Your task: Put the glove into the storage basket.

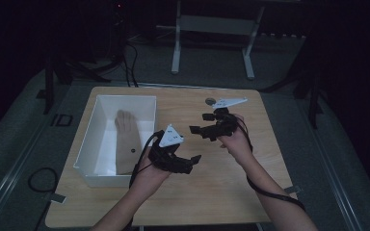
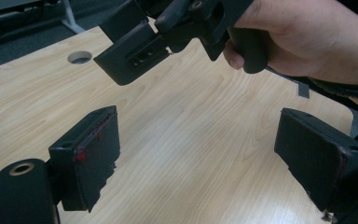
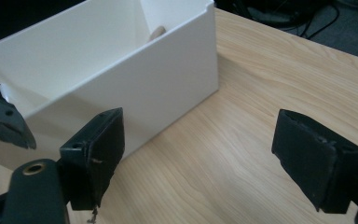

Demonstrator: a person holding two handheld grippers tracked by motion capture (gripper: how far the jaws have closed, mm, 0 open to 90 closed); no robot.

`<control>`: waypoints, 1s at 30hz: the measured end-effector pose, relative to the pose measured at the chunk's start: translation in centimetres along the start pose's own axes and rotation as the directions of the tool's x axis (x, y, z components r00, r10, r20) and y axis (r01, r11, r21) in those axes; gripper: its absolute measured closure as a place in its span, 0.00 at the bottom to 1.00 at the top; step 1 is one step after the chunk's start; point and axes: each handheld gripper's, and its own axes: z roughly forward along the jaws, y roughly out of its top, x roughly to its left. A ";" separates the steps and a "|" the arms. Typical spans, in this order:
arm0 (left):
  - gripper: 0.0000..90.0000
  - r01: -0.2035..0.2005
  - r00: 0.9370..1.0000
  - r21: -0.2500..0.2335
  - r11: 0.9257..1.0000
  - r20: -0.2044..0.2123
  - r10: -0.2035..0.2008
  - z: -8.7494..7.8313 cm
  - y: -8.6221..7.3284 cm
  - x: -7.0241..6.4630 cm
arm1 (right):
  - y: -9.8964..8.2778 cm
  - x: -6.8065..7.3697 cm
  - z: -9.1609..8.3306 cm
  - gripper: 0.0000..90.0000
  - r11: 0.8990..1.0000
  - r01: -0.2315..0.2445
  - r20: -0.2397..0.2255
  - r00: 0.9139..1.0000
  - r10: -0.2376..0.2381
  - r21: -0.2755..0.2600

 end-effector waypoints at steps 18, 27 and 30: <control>0.16 -0.022 0.998 0.030 0.999 0.066 0.020 4.5 -2.4 -1.9 | -6.4 -2.2 -0.3 0.15 0.999 0.027 0.014 1.000 -0.027 0.045; 0.16 -0.018 0.997 0.044 0.999 0.070 0.015 5.9 -4.3 -2.2 | -8.9 -2.8 0.0 0.15 0.997 0.040 0.002 0.999 -0.040 0.065; 0.16 -0.014 0.997 0.044 0.999 0.076 0.011 6.1 -4.8 -2.3 | -9.5 -2.9 0.1 0.15 0.997 0.042 -0.007 0.999 -0.041 0.063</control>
